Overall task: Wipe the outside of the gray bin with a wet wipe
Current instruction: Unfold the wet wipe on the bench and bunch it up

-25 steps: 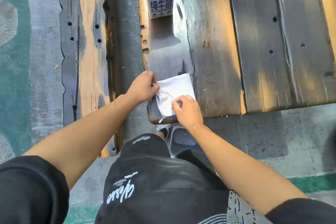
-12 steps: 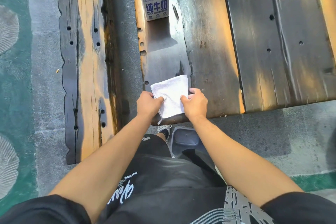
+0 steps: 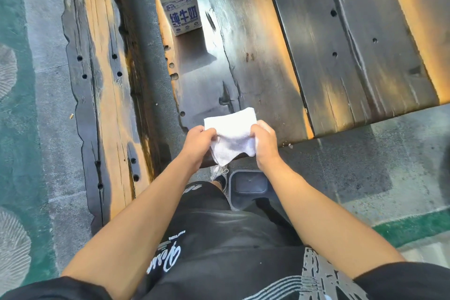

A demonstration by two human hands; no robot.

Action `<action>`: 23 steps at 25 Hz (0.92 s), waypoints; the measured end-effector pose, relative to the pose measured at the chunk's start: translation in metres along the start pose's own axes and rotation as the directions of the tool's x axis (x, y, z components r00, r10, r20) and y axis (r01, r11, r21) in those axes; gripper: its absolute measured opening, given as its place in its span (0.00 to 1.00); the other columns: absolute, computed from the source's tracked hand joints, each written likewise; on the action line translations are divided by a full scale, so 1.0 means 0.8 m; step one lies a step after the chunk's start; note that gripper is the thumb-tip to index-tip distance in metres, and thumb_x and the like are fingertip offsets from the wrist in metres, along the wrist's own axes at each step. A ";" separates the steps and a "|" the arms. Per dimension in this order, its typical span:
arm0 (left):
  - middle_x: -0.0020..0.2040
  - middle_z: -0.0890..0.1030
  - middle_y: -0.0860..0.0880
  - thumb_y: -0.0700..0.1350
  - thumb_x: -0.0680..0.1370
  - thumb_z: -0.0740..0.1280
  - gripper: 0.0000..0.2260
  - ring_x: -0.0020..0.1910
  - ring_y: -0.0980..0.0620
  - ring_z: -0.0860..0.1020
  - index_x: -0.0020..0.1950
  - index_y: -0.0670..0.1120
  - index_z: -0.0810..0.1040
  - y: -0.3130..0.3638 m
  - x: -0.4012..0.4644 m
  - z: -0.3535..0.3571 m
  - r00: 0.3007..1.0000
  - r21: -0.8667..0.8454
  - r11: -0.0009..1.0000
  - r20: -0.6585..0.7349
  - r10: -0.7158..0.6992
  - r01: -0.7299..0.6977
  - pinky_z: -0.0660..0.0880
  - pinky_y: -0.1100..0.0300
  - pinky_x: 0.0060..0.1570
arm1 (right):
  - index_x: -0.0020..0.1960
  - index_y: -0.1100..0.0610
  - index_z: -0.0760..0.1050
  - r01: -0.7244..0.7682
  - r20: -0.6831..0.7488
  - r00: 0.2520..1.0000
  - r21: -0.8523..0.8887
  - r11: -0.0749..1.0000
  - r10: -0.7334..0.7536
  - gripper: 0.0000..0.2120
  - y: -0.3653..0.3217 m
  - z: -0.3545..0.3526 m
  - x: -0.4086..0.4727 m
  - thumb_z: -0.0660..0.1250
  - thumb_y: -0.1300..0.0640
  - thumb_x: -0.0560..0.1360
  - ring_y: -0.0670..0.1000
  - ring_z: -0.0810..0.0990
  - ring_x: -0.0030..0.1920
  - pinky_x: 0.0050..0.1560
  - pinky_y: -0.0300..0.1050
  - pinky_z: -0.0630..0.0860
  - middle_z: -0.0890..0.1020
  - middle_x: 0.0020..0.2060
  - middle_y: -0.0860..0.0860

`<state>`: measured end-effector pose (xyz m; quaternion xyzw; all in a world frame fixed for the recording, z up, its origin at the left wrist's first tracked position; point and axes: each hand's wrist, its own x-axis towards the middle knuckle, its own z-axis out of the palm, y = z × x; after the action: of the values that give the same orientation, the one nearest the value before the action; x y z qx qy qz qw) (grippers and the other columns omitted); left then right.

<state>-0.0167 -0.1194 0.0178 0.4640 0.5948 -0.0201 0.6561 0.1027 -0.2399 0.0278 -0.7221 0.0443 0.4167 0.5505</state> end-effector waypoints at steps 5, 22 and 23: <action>0.38 0.75 0.46 0.37 0.67 0.65 0.05 0.40 0.47 0.73 0.40 0.45 0.72 -0.010 -0.037 0.043 0.997 0.090 0.993 0.044 0.065 -0.069 0.69 0.50 0.40 | 0.34 0.60 0.67 -0.064 -0.040 0.996 0.236 0.970 0.075 0.05 0.019 -0.057 -0.029 0.60 0.62 0.58 0.54 0.67 0.38 0.37 0.45 0.62 0.68 0.34 0.55; 0.38 0.84 0.44 0.41 0.75 0.68 0.05 0.39 0.41 0.81 0.44 0.40 0.81 -0.114 -0.142 0.196 0.852 0.591 0.726 0.523 -0.011 -0.353 0.76 0.52 0.37 | 0.68 0.65 0.74 0.119 -0.178 0.975 0.925 0.361 0.133 0.19 0.170 -0.176 -0.187 0.64 0.62 0.77 0.63 0.78 0.60 0.62 0.58 0.74 0.79 0.59 0.65; 0.35 0.82 0.42 0.41 0.77 0.65 0.08 0.38 0.40 0.80 0.42 0.38 0.80 -0.116 -0.145 0.202 0.841 0.586 0.773 0.525 -0.132 -0.244 0.75 0.51 0.38 | 0.68 0.67 0.74 0.174 -0.236 0.962 0.917 0.360 0.135 0.19 0.182 -0.170 -0.196 0.63 0.63 0.78 0.64 0.78 0.60 0.63 0.58 0.74 0.79 0.59 0.66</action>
<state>0.0188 -0.3349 0.0339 0.6503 0.3294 -0.3274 0.6012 0.0002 -0.4721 0.0255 -0.3334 0.3380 0.2086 0.8550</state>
